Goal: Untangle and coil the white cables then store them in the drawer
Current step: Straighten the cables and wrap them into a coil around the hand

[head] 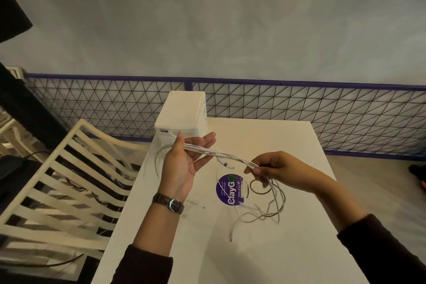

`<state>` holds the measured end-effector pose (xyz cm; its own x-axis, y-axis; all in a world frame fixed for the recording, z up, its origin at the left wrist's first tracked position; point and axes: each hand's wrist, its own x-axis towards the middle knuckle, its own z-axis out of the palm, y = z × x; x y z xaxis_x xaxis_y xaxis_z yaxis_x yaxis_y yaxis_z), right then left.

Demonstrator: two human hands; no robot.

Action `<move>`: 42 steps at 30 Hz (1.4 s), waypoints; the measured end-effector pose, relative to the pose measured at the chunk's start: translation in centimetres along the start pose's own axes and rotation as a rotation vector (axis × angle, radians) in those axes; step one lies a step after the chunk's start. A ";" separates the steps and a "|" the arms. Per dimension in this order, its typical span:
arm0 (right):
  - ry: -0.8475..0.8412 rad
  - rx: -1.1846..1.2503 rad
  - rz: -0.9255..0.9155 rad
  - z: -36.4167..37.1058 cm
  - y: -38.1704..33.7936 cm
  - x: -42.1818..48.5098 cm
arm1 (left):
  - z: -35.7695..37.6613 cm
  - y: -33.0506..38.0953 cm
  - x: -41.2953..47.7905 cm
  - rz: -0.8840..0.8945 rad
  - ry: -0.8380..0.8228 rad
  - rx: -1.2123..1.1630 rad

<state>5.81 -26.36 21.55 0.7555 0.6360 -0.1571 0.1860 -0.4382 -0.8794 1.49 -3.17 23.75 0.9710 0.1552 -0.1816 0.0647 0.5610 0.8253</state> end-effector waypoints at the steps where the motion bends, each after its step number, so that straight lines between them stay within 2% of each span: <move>1: 0.014 0.010 -0.009 0.3 0.1 0.0 | -0.1 0.1 0.1 0.014 -0.004 0.020; 6: -0.014 0.093 0.005 0.2 0.3 -0.2 | -1.3 1.3 0.6 0.063 0.052 -0.009; 17: 0.066 0.050 0.051 -1.3 2.6 -0.5 | -1.6 0.5 1.1 0.050 0.152 -0.082; 20: 0.003 0.006 0.085 -0.2 2.0 -0.1 | -1.3 0.1 1.2 0.067 0.159 -0.153; 23: -0.074 0.072 0.057 1.5 0.9 0.6 | -0.9 0.0 1.4 0.108 0.157 -0.220; 30: 0.092 0.272 -0.062 3.2 -0.4 2.2 | -0.9 0.8 1.3 0.117 0.149 -0.180; 33: 0.057 0.207 -0.035 3.5 -0.3 2.3 | -1.2 0.8 1.3 0.114 0.154 -0.160; 39: 0.023 -0.107 0.043 2.8 0.5 2.0 | -2.1 1.7 1.7 0.141 0.160 -0.149; 42: -0.016 0.025 0.078 2.5 1.0 1.7 | -2.4 2.6 1.8 0.153 0.165 -0.131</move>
<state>5.70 -24.10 19.31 0.7570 0.6106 -0.2327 0.1108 -0.4708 -0.8752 2.83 0.52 24.25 0.9157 0.3711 -0.1541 -0.1206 0.6195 0.7757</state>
